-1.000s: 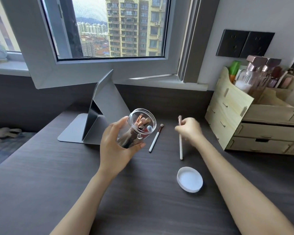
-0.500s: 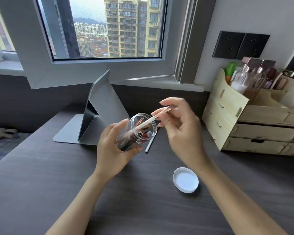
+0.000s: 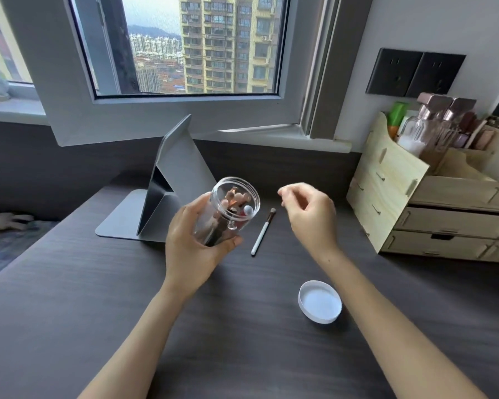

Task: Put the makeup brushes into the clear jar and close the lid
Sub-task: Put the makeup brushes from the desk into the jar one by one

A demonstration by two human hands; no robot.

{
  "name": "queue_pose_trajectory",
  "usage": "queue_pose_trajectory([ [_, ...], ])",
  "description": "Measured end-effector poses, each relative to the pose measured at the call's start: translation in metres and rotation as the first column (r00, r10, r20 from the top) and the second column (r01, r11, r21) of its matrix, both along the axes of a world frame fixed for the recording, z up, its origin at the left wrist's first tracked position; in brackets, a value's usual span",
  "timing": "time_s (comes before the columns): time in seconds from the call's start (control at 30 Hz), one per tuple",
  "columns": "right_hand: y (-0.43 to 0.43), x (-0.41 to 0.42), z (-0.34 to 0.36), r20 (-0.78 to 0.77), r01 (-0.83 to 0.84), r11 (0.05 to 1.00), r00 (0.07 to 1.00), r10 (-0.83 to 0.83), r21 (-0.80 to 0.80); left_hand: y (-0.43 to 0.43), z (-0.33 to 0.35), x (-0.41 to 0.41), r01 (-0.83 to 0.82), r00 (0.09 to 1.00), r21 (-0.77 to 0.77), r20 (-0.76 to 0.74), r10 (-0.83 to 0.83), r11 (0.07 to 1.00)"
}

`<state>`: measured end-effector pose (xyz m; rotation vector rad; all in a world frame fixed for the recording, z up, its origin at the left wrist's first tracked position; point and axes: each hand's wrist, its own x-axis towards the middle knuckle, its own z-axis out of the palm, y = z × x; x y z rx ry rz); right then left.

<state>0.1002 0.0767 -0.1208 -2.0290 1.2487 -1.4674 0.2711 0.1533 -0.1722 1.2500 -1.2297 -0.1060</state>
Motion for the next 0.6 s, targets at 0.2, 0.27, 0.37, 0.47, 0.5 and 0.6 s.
queue_pose_trajectory([
  [0.2, -0.044, 0.032, -0.049, -0.442, 0.164, 0.891, 0.896, 0.045, 0.424, -0.002, -0.001, 0.004, 0.010, 0.994, 0.011, -0.113, -0.009, 1.000],
  [0.27, -0.052, 0.044, -0.059, -0.532, 0.233, 0.884, 0.847, 0.020, 0.405, -0.002, -0.001, 0.003, 0.004, 0.994, 0.010, -0.112, -0.003, 1.000],
  [0.37, -0.060, 0.053, -0.061, -0.606, 0.319, 0.874, 0.795, -0.036, 0.367, -0.002, -0.002, 0.003, 0.014, 0.996, 0.005, -0.085, -0.014, 1.000],
  [0.47, -0.060, 0.048, -0.053, -0.612, 0.304, 0.845, 0.790, 0.035, 0.440, -0.002, -0.003, 0.003, 0.020, 0.998, -0.004, -0.066, -0.020, 1.000],
  [0.5, -0.057, 0.041, -0.047, -0.605, 0.283, 0.842, 0.793, 0.064, 0.459, -0.002, -0.003, 0.002, 0.021, 0.998, -0.008, -0.066, -0.022, 1.000],
  [0.6, -0.047, 0.016, -0.025, -0.297, 0.087, 0.848, 0.951, 0.085, 0.522, -0.002, -0.004, 0.002, 0.008, 0.999, -0.020, -0.042, -0.009, 1.000],
])
